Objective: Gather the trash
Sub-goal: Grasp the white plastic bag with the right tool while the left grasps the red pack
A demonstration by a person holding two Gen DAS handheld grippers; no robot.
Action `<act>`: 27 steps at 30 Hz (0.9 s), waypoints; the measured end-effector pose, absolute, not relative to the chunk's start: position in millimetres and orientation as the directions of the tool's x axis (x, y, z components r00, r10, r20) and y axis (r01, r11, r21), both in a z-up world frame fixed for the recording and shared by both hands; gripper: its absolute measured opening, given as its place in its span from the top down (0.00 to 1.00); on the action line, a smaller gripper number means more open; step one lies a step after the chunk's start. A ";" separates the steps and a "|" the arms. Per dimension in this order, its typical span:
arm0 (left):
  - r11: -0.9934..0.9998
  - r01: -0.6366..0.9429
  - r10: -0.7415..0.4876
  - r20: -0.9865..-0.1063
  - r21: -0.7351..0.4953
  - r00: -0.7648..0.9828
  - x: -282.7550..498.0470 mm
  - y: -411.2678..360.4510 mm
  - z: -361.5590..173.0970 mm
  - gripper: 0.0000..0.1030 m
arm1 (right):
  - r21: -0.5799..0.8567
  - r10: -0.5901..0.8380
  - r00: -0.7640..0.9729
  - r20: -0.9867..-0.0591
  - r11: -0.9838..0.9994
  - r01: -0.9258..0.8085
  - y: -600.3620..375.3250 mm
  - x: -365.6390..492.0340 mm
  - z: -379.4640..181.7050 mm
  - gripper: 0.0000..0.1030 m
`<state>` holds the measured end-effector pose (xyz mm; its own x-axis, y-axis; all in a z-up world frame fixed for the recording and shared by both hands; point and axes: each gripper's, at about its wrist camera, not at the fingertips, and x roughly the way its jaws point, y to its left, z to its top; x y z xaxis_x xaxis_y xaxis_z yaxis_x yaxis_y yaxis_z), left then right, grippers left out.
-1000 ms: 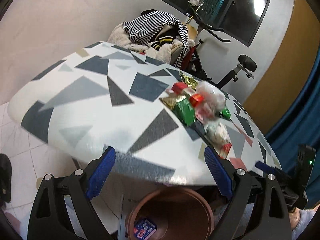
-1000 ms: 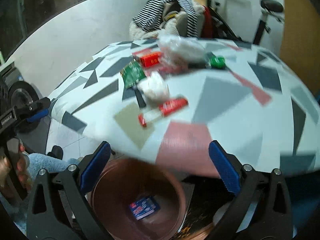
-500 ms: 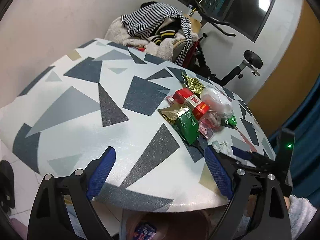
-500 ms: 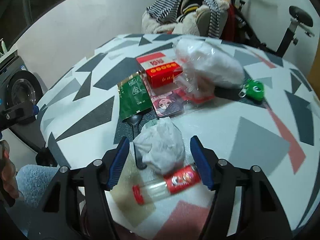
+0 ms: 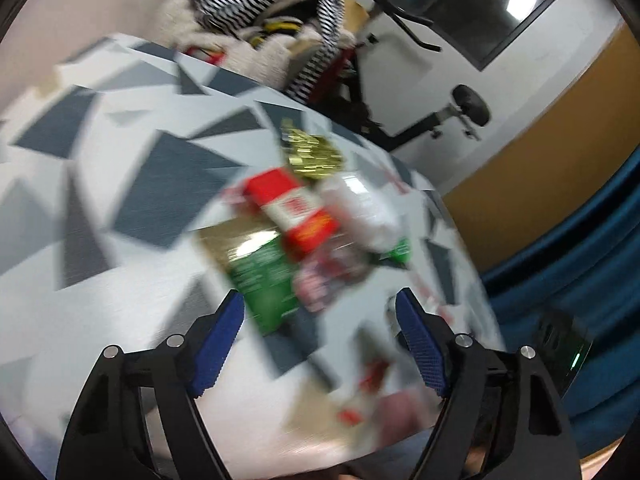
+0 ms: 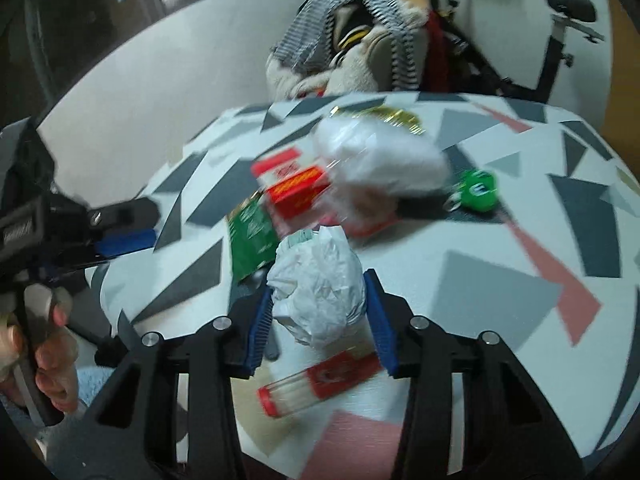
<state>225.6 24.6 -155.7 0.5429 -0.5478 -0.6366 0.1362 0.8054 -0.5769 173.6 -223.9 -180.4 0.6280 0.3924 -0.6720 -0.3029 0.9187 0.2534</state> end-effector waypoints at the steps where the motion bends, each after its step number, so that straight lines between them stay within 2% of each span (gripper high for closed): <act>1: 0.796 0.137 -0.561 -0.634 -0.590 0.532 235.6 17.4 -154.1 0.29 | 0.250 0.384 0.639 -0.666 0.923 -0.293 -230.6 173.1 -177.7 0.56; 7: 0.788 0.104 -0.566 -0.648 -0.607 0.510 292.1 -10.5 -145.8 0.37 | 0.259 0.353 0.673 -0.650 0.936 -0.240 -271.1 169.6 -167.9 0.56; 12: 0.807 0.055 -0.531 -0.681 -0.588 0.505 307.2 -2.7 -153.5 0.37 | 0.266 0.332 0.687 -0.647 0.942 -0.205 -296.7 164.3 -169.9 0.56; 16: 0.828 -0.042 -0.470 -0.733 -0.559 0.492 316.8 14.4 -170.7 0.37 | 0.307 0.342 0.688 -0.640 0.935 -0.179 -307.9 165.9 -177.7 0.56; 23: 0.808 -0.141 -0.452 -0.755 -0.573 0.474 338.2 34.9 -191.6 0.37 | 0.322 0.348 0.682 -0.644 0.931 -0.171 -310.0 165.6 -186.0 0.56; 27: 0.757 -0.203 -0.489 -0.744 -0.622 0.457 344.9 42.7 -208.0 0.52 | 0.326 0.348 0.679 -0.646 0.931 -0.167 -310.7 166.4 -188.1 0.56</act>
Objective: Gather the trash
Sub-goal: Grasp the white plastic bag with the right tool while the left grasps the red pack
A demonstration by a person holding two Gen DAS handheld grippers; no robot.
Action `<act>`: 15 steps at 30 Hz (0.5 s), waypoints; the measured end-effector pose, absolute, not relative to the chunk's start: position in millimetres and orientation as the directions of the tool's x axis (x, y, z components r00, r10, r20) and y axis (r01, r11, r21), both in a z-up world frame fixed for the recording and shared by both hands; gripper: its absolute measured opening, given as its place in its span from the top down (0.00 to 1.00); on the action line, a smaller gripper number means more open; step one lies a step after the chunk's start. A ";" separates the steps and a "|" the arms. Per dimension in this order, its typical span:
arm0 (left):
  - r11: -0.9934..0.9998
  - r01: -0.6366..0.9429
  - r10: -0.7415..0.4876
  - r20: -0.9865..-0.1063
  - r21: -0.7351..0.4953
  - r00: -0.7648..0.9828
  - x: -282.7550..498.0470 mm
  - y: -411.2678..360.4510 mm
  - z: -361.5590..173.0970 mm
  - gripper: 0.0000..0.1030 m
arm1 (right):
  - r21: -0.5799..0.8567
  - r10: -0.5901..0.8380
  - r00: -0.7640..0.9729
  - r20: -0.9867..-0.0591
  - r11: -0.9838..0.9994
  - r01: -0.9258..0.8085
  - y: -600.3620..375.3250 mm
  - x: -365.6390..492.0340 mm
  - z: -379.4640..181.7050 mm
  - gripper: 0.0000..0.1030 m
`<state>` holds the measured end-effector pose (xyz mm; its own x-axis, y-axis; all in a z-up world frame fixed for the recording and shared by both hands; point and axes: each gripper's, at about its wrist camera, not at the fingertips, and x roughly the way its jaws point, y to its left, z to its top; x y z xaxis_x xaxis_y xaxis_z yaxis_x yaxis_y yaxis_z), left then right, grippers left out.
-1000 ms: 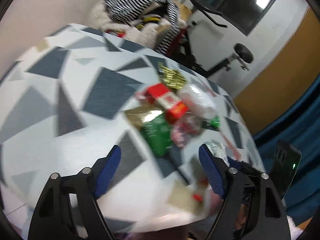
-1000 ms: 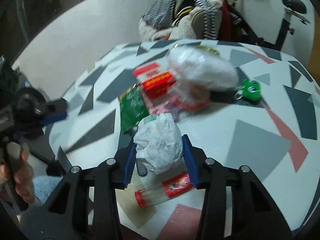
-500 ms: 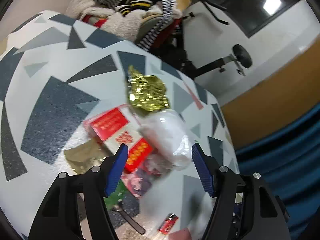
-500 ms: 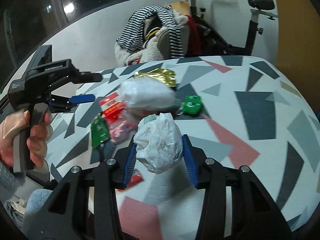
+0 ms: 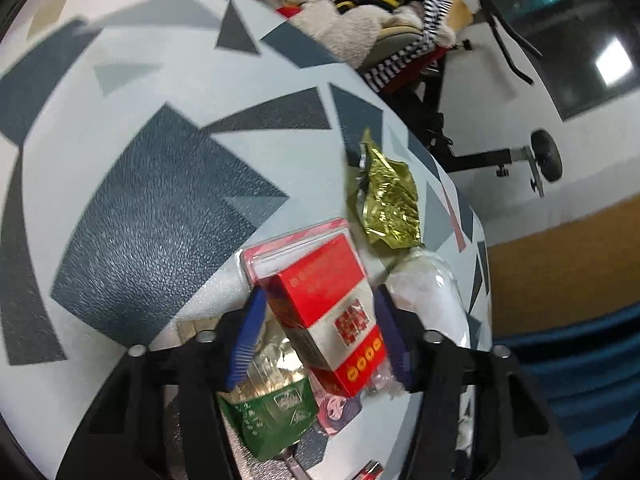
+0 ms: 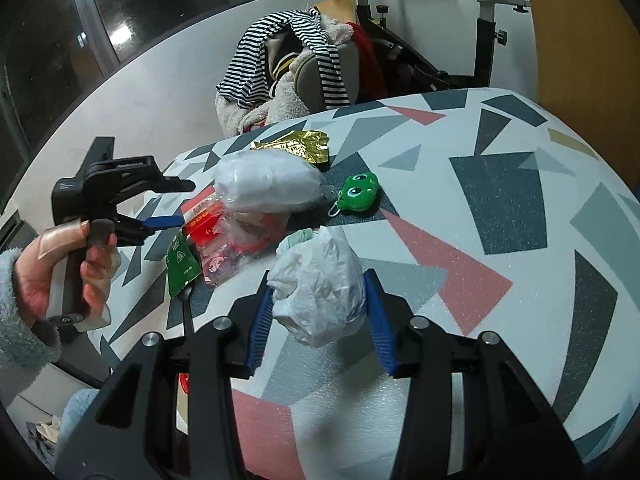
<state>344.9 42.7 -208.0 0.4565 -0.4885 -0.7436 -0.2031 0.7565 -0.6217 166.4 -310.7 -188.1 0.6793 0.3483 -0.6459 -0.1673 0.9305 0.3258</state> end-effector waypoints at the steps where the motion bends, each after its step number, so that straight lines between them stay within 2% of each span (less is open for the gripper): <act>1: 0.749 -0.215 -0.491 -0.743 -0.626 0.454 345.6 43.6 -211.3 0.53 | 0.325 0.348 0.680 -0.646 0.931 -0.168 -310.9 166.9 -188.2 0.56; 8: 0.714 -0.249 -0.494 -0.723 -0.655 0.484 350.4 50.9 -225.4 0.53 | 0.319 0.347 0.675 -0.652 0.932 -0.171 -310.5 167.8 -191.3 0.56; 9: 0.716 -0.245 -0.491 -0.721 -0.654 0.490 351.1 50.8 -225.3 0.56 | 0.319 0.347 0.674 -0.653 0.932 -0.171 -310.4 167.9 -191.7 0.56; 10: 0.719 -0.228 -0.488 -0.711 -0.656 0.506 350.8 51.1 -222.7 0.64 | 0.320 0.347 0.672 -0.655 0.932 -0.170 -310.3 167.6 -192.2 0.56; 15: 0.776 -0.145 -0.454 -0.704 -0.613 0.547 347.7 45.1 -194.1 0.71 | 0.322 0.349 0.673 -0.652 0.931 -0.170 -310.7 166.0 -190.7 0.56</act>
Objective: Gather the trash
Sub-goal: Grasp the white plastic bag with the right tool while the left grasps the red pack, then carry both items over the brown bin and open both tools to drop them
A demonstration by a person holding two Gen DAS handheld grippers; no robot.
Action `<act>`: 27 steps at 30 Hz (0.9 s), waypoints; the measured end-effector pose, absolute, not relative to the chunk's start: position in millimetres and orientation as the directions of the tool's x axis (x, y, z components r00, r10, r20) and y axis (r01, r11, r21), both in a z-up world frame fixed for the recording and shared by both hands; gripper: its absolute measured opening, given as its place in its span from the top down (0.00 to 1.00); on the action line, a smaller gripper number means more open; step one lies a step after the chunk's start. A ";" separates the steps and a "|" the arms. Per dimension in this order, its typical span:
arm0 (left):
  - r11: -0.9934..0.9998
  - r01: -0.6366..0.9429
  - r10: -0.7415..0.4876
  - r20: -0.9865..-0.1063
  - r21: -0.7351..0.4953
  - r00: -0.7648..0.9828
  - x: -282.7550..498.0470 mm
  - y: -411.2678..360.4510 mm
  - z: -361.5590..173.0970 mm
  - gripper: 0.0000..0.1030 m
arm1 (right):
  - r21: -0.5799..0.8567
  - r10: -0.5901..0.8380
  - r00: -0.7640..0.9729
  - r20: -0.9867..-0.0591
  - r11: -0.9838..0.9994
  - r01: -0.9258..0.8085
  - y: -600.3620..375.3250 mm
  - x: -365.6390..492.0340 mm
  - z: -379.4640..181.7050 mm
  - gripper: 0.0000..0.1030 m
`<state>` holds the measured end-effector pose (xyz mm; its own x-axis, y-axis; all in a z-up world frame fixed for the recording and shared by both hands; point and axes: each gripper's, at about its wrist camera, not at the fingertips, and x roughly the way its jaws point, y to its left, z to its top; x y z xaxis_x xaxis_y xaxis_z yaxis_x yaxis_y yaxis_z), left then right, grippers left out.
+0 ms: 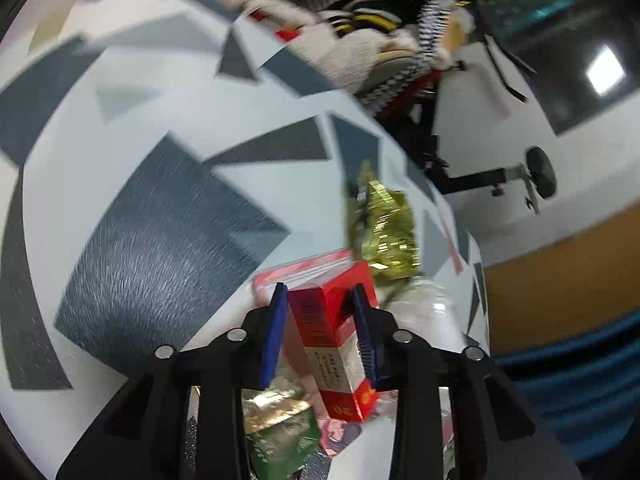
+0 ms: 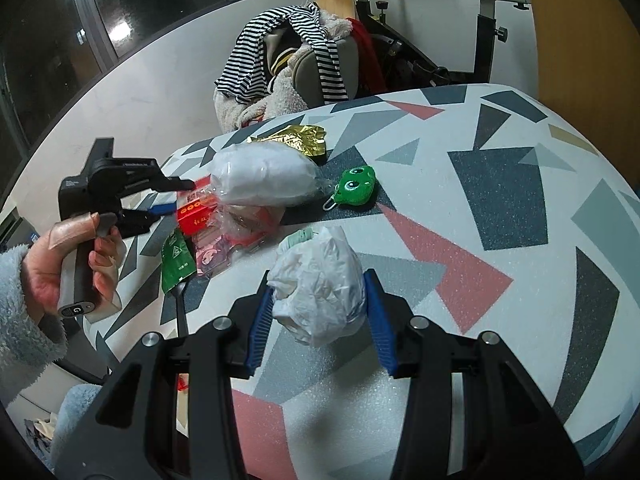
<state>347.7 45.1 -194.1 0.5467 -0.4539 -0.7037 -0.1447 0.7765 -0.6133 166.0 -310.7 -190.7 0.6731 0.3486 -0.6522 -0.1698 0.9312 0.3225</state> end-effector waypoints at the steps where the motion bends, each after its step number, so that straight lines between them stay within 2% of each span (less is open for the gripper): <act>1: 0.790 -0.114 -0.452 -0.699 -0.602 0.554 346.1 43.3 -185.2 0.72 | 0.322 0.349 0.675 -0.651 0.931 -0.171 -310.7 165.7 -189.7 0.56; 8: 0.870 0.073 -0.425 -0.667 -0.488 0.612 315.9 35.7 -130.5 0.75 | 0.326 0.361 0.686 -0.632 0.927 -0.188 -305.9 159.7 -176.6 0.56; 17: 0.881 0.235 -0.460 -0.623 -0.412 0.633 233.9 37.3 -82.7 0.76 | 0.321 0.393 0.694 -0.603 0.916 -0.240 -286.1 128.7 -148.1 0.56; 27: 0.869 0.385 -0.490 -0.657 -0.312 0.573 108.0 22.0 -110.4 0.76 | 0.303 0.415 0.671 -0.614 0.909 -0.285 -262.5 68.8 -145.8 0.56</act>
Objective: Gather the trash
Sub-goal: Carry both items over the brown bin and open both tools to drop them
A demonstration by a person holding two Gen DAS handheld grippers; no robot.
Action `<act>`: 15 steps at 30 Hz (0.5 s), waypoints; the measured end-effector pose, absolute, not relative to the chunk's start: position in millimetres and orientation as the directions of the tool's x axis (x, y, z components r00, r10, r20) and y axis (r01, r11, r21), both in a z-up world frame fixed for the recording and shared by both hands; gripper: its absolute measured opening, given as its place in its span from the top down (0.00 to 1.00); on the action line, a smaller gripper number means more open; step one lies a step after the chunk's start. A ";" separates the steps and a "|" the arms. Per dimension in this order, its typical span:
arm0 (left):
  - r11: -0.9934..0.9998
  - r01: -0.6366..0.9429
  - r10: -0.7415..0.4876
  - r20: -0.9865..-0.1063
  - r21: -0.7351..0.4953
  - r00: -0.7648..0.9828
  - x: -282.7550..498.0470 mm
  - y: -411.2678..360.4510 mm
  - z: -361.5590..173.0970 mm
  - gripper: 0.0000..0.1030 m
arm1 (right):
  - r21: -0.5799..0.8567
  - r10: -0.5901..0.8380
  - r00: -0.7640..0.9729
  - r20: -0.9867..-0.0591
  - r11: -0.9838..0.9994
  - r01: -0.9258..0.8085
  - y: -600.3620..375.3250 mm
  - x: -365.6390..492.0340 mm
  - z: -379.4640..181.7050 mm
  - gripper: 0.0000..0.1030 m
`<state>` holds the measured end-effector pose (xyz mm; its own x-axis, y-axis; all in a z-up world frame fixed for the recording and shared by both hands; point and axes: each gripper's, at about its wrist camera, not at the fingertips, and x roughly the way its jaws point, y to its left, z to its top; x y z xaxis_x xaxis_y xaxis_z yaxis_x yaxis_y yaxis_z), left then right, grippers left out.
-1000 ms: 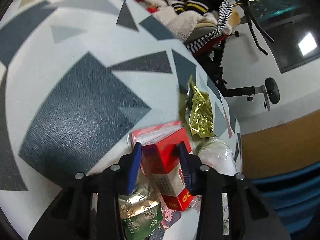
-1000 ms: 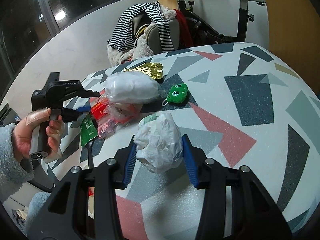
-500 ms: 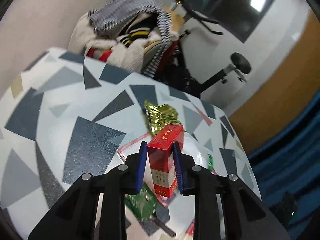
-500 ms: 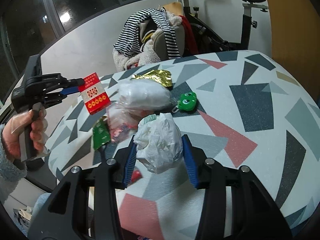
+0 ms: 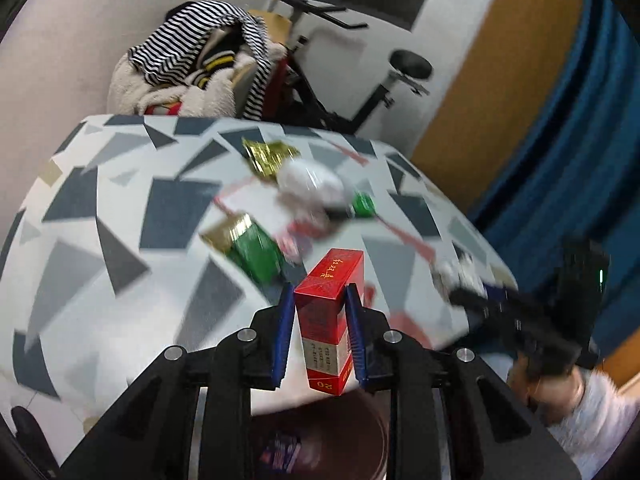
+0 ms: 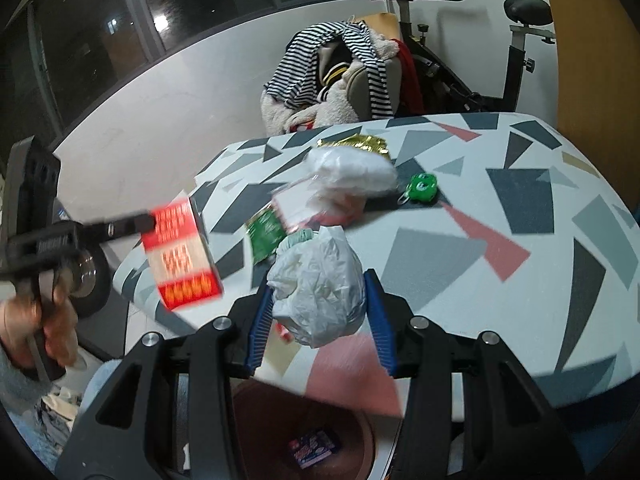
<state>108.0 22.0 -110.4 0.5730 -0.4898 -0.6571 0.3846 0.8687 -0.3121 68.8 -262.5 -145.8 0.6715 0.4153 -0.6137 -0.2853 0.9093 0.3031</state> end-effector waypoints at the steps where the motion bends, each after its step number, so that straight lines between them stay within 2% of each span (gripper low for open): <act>1: 0.866 0.394 -0.493 -0.658 -0.308 0.569 97.5 21.5 -115.6 0.76 | 0.304 0.416 0.669 -0.616 0.909 -0.285 -262.0 64.9 -147.3 0.56; 7: 0.851 0.445 -0.500 -0.689 -0.279 0.524 44.9 16.4 -160.1 0.76 | 0.324 0.425 0.648 -0.632 0.905 -0.277 -259.9 36.4 -164.3 0.56; 15: 0.850 0.489 -0.440 -0.776 -0.197 0.452 22.1 1.5 -221.2 0.76 | 0.346 0.435 0.607 -0.665 0.900 -0.265 -255.1 17.1 -193.9 0.56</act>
<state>22.1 1.5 -221.2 0.4522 -0.4399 -0.7759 0.4886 0.8499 -0.1971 17.1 -255.1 -193.9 0.6068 0.4349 -0.6654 -0.2651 0.8999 0.3464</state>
